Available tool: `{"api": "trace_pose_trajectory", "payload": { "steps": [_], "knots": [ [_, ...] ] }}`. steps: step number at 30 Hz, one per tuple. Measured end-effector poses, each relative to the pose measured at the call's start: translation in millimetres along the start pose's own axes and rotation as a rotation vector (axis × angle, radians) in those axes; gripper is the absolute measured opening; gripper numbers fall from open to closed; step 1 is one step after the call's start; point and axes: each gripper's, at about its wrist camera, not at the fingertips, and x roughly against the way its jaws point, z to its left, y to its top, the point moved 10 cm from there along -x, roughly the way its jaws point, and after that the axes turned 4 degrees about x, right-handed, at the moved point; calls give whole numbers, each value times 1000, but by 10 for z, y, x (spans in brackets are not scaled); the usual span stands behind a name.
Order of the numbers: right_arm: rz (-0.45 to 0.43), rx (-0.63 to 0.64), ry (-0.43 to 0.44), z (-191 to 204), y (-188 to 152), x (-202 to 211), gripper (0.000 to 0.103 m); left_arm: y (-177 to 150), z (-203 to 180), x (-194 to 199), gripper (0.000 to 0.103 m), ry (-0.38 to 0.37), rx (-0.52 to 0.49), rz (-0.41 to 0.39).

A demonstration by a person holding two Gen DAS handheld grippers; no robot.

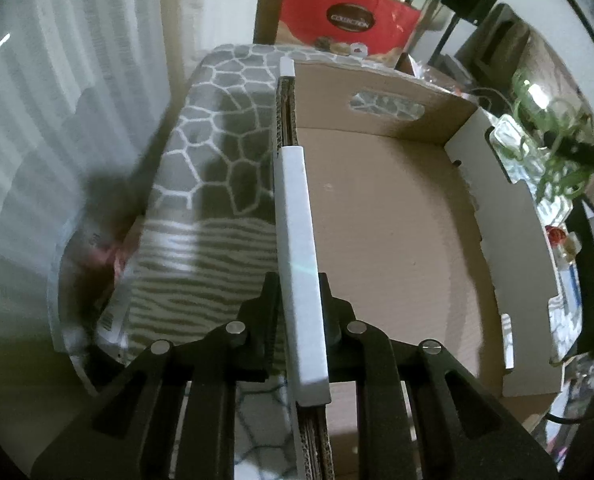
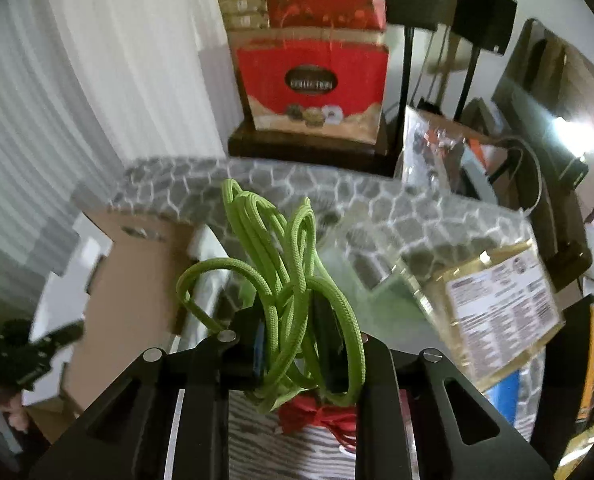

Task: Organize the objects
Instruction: 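Carry the green cable into the box and open the right gripper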

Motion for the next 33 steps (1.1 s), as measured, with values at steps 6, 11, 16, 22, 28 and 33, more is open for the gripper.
{"api": "trace_pose_trajectory", "payload": {
  "steps": [6, 11, 16, 22, 28, 33],
  "knots": [
    [-64, 30, 53, 208, 247, 426, 20, 17, -228, -53, 15, -15, 8, 2],
    [-27, 74, 144, 586, 221, 412, 20, 2, -500, -101, 16, -35, -13, 7],
    [57, 101, 132, 785, 19, 52, 20, 8, -565, -115, 16, -18, 5, -9],
    [155, 119, 75, 789, -271, -410, 23, 12, -566, -129, 16, -16, 0, -4],
    [151, 124, 60, 680, -313, -388, 45, 12, -541, -130, 16, -29, 4, 1],
    [63, 125, 43, 501, -125, 15, 61, 13, -498, -106, 16, -21, 10, -2]
  ]
}}
